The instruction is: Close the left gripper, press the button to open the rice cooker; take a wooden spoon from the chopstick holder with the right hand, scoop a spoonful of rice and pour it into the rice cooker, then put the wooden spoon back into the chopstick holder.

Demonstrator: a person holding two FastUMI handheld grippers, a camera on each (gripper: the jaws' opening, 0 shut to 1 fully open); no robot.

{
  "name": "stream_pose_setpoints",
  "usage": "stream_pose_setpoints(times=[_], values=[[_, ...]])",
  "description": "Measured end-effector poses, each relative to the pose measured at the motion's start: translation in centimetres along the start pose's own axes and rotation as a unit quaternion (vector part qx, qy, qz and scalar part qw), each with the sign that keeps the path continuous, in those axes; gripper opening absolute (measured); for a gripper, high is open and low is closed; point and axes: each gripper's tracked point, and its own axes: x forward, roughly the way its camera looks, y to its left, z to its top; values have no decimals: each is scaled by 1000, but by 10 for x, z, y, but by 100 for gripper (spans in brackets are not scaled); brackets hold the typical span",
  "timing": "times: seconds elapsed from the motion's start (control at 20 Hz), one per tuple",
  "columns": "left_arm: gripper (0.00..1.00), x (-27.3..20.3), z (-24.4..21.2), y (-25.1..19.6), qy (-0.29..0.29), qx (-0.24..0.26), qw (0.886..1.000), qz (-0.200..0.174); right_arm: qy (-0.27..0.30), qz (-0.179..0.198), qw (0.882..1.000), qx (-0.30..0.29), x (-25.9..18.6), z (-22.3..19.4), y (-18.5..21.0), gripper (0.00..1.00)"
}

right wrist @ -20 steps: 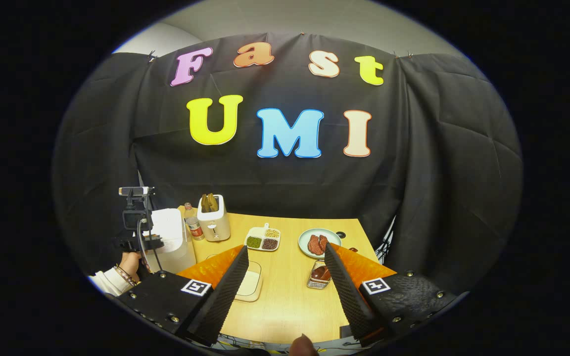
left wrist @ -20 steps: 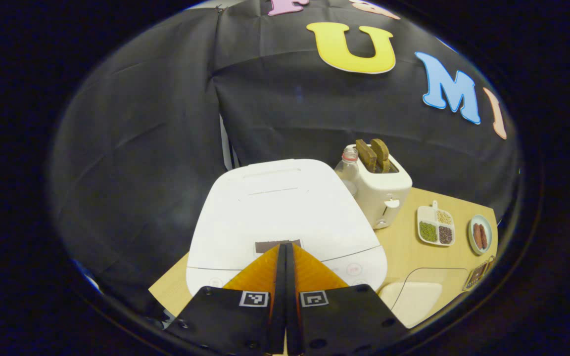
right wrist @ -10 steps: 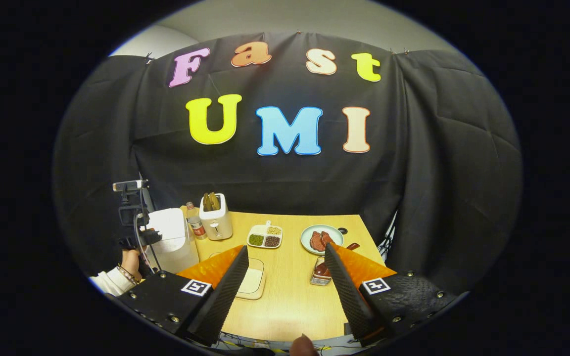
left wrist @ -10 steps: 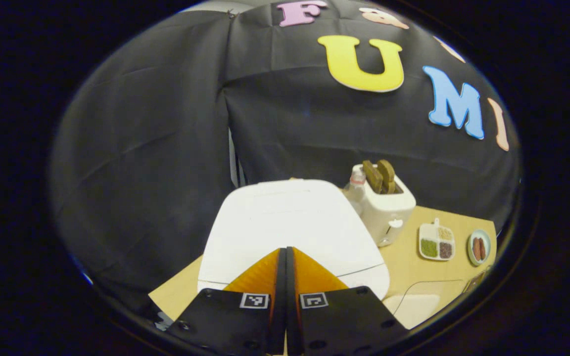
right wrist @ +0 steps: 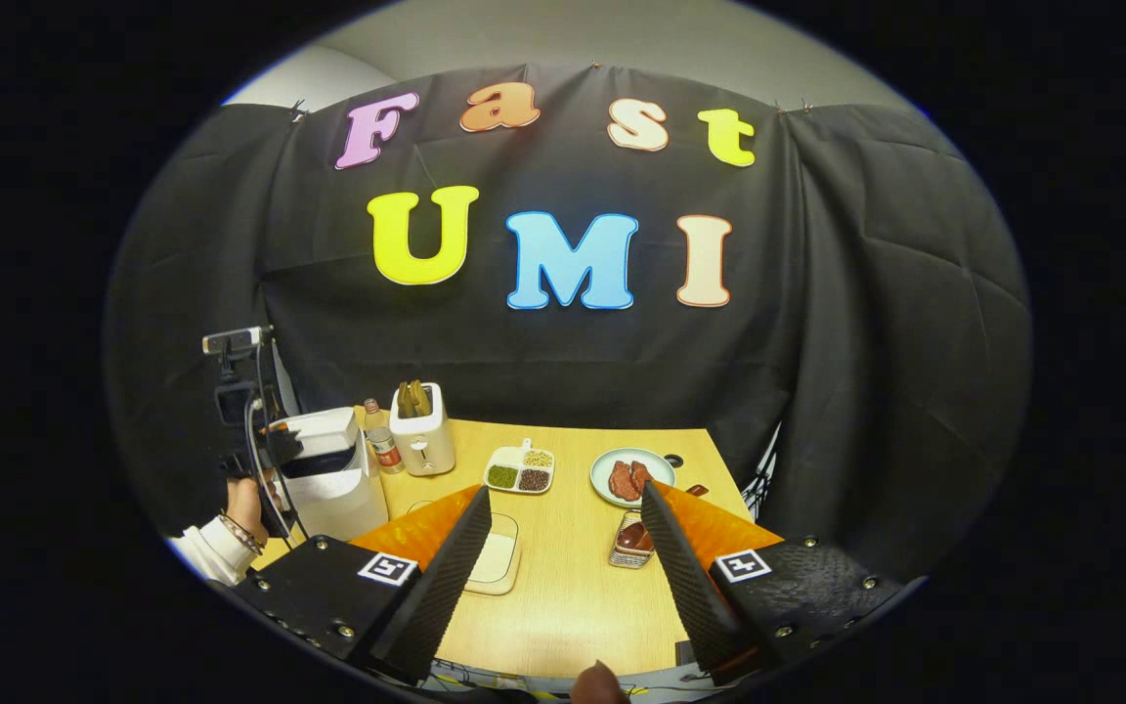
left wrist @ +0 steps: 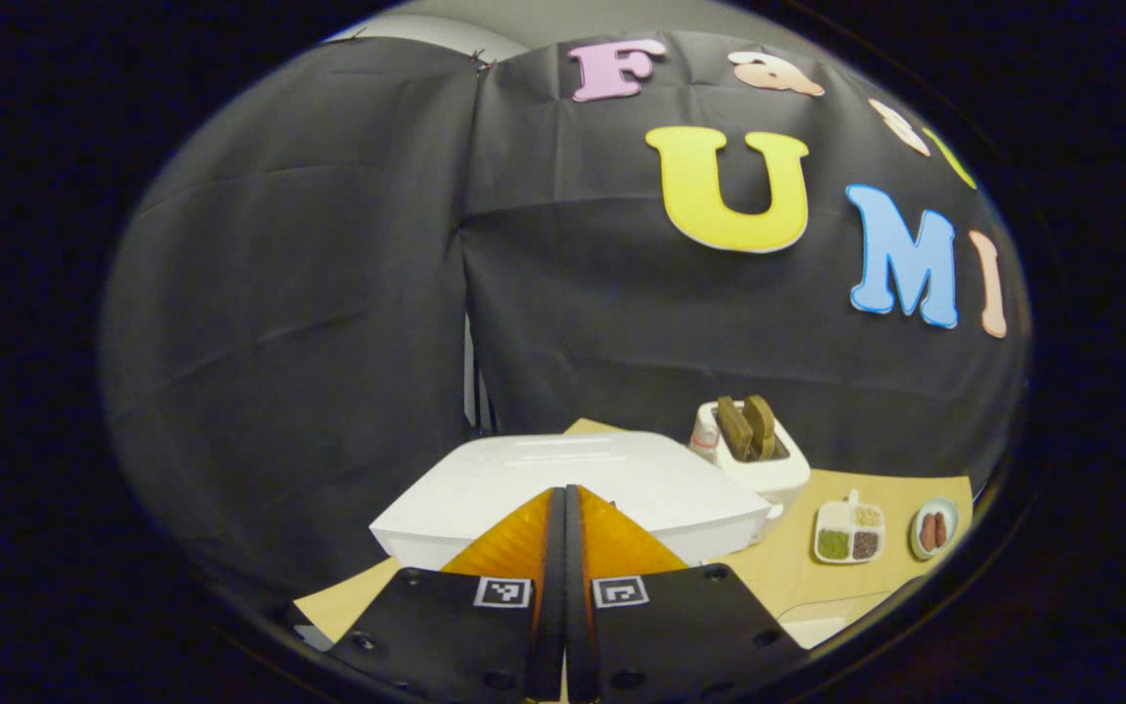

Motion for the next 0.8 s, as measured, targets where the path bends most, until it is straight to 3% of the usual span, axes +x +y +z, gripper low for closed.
stream_pose_setpoints(times=[0.2, 0.5, 0.8], values=[[9, -23, 28, 5, -21, -56, 997, -39, -4, -11, 1000, 8, 9, -1, -12, 95], [7, -89, 31, 12, -31, -75, 994, -73, 4, -17, 999, 45, 46, -11, -59, 95], [6, -166, 41, 28, -59, -55, 996, -46, 39, 23, 986, 160, 112, -49, -120, 96]])
